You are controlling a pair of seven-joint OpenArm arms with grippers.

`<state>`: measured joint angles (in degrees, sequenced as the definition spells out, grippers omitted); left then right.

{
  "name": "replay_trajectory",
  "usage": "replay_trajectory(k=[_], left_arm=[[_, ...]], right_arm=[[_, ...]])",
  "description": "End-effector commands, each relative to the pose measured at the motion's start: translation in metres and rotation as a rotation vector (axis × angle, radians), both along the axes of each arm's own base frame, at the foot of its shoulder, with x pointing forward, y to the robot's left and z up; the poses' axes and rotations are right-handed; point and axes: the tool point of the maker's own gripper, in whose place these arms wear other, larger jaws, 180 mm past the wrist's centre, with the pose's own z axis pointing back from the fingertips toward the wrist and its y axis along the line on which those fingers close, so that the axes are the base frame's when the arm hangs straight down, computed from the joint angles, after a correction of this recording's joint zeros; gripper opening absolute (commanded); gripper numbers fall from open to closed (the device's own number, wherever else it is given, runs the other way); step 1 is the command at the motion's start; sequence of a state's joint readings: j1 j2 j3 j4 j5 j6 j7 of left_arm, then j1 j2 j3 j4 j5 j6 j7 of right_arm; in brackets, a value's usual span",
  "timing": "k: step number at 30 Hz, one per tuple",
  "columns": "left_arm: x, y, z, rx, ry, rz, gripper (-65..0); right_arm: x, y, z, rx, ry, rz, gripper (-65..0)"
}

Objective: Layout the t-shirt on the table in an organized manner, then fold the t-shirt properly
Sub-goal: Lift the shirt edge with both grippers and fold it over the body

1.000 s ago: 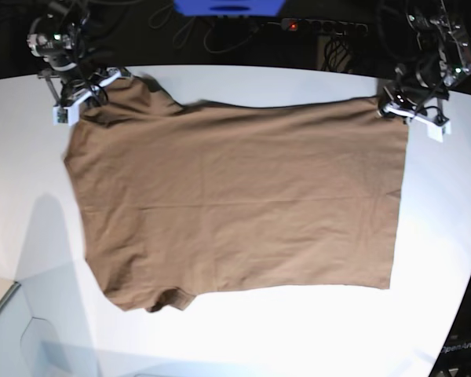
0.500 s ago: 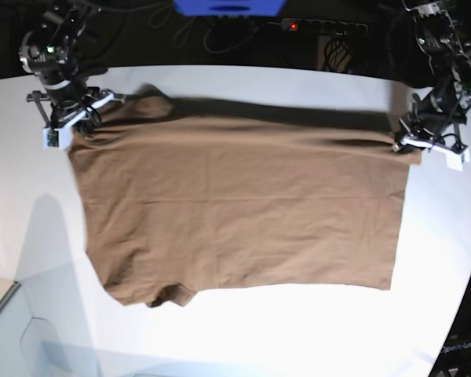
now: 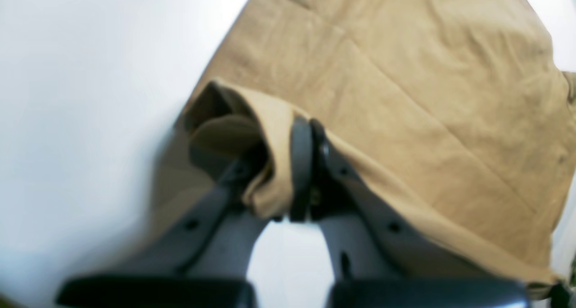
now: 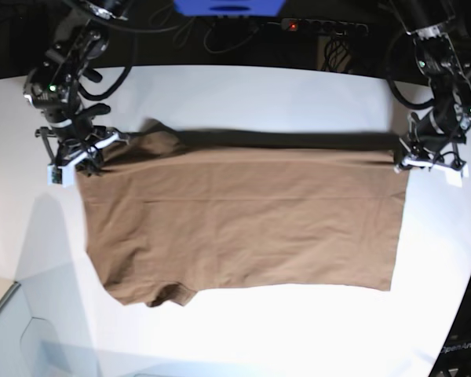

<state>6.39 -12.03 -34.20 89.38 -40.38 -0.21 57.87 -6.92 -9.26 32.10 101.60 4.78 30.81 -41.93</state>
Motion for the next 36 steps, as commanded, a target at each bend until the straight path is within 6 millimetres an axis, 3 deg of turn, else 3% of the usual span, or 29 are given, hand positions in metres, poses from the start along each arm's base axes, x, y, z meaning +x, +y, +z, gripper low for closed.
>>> replay_trajectory(k=[1, 11, 22, 31, 36], left_arm=[[0.012, 0.006, 0.012, 0.010, -0.046, 0.007, -64.8], [0.029, 0.007, 0.021, 0.000, -0.080, 0.013, -64.8], [0.046, 0.008, 0.036, 0.009, -0.125, 0.014, -64.6], [0.047, 0.009, 0.006, -0.066, -0.053, 0.044, -64.6], [0.055, 0.009, 0.008, -0.071, -0.060, 0.048, -64.5]], right_arm=[[0.012, -0.002, 0.013, -0.001, -0.059, -0.003, -65.0], [0.048, -0.006, 0.024, 0.012, -0.110, 0.003, -65.0], [0.070, -0.003, 0.017, 0.058, -0.106, 0.010, -65.0], [0.086, -0.002, 0.033, 0.059, -0.151, 0.013, -65.0], [0.086, -0.001, 0.030, 0.064, -0.146, 0.014, -65.0]])
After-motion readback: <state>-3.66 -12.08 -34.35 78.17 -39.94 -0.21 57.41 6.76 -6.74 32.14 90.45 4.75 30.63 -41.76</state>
